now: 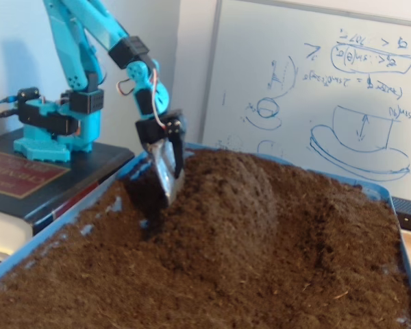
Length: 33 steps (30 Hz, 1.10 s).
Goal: Build a berm.
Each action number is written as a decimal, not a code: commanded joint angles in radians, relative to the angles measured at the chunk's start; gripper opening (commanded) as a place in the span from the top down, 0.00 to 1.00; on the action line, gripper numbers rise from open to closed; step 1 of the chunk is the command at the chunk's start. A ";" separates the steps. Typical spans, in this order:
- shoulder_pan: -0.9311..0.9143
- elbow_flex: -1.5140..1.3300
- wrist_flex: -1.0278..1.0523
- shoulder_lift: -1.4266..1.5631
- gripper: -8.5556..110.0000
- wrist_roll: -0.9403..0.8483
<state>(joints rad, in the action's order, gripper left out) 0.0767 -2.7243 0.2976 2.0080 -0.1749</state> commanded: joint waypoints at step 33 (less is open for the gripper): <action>0.055 -0.416 0.686 1.358 0.93 0.130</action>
<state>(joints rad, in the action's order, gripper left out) 0.1703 -3.1401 0.9296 3.3057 0.0721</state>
